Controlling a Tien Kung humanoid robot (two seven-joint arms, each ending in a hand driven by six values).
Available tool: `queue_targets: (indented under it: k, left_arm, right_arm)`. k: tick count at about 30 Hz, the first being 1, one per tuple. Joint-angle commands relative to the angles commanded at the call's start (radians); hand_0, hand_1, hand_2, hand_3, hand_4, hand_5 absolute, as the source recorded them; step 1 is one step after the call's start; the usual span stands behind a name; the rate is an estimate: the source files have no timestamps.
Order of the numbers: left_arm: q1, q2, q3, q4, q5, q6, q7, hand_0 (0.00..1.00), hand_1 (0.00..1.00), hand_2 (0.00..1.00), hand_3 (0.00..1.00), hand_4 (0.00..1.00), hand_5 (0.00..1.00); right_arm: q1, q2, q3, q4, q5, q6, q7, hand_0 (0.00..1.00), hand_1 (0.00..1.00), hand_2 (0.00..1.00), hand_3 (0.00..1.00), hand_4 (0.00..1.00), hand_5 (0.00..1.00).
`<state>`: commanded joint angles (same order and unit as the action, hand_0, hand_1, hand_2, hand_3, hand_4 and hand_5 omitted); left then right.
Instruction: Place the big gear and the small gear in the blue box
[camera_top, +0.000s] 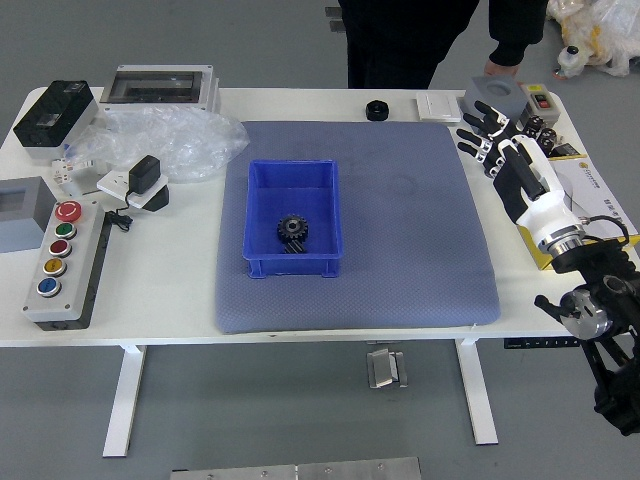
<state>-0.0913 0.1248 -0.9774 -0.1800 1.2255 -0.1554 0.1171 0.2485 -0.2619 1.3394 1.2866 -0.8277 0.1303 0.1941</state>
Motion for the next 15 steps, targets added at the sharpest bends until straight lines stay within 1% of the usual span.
queue_targets:
  k: [2, 3, 7, 9, 12, 15]
  left_arm:
    - [0.0, 0.0, 0.002, 0.0, -0.002, 0.001, 0.0, 0.85, 0.817, 0.798, 0.822, 0.675, 0.305]
    - [0.001, 0.0, 0.002, 0.0, -0.002, 0.001, 0.001, 0.85, 0.817, 0.797, 0.822, 0.675, 0.306]
    - [0.001, 0.001, -0.003, 0.0, -0.001, 0.002, 0.008, 0.85, 0.817, 0.797, 0.822, 0.675, 0.306]
    - [0.001, 0.002, -0.01, 0.0, 0.004, 0.002, 0.019, 0.85, 0.817, 0.798, 0.822, 0.674, 0.307]
    - [0.004, 0.003, -0.011, 0.0, 0.003, 0.004, 0.026, 0.85, 0.817, 0.798, 0.822, 0.674, 0.307]
    - [0.004, 0.003, -0.01, 0.0, 0.004, 0.004, 0.028, 0.85, 0.816, 0.797, 0.822, 0.674, 0.307]
  right_arm:
    - [-0.006, 0.0, 0.004, 0.008, 0.072, 0.006, -0.002, 0.903, 0.848, 0.917, 0.907, 0.589, 0.819]
    - [-0.009, 0.0, 0.007, 0.012, 0.11, 0.008, -0.003, 0.904, 0.844, 0.907, 0.884, 0.571, 0.875]
    - [-0.025, 0.003, 0.024, 0.029, 0.242, 0.009, -0.007, 0.904, 0.844, 0.907, 0.884, 0.571, 0.875]
    - [-0.031, 0.005, 0.03, 0.035, 0.287, 0.009, -0.008, 0.903, 0.842, 0.898, 0.869, 0.564, 0.893]
    - [-0.037, 0.007, 0.038, 0.04, 0.35, 0.009, -0.008, 0.903, 0.842, 0.898, 0.869, 0.564, 0.893]
    - [-0.041, 0.005, 0.041, 0.042, 0.375, 0.008, -0.009, 0.904, 0.841, 0.897, 0.861, 0.56, 0.89]
